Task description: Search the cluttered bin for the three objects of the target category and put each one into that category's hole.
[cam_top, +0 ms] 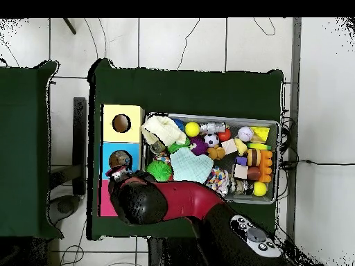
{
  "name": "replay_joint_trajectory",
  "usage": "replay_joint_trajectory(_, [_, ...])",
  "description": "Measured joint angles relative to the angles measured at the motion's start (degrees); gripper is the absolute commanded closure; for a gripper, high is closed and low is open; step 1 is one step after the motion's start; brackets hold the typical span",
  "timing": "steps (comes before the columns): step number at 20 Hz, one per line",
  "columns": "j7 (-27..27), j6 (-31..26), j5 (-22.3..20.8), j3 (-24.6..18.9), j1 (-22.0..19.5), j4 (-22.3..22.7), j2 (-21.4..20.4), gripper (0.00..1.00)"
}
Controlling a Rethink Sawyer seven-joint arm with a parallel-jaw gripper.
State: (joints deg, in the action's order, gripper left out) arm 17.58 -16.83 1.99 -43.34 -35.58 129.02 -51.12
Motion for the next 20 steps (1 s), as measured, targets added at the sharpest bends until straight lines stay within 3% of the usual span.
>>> replay_joint_trajectory(20, [0.0,0.0,0.0,0.0,1.8,0.0,-3.8,1.00])
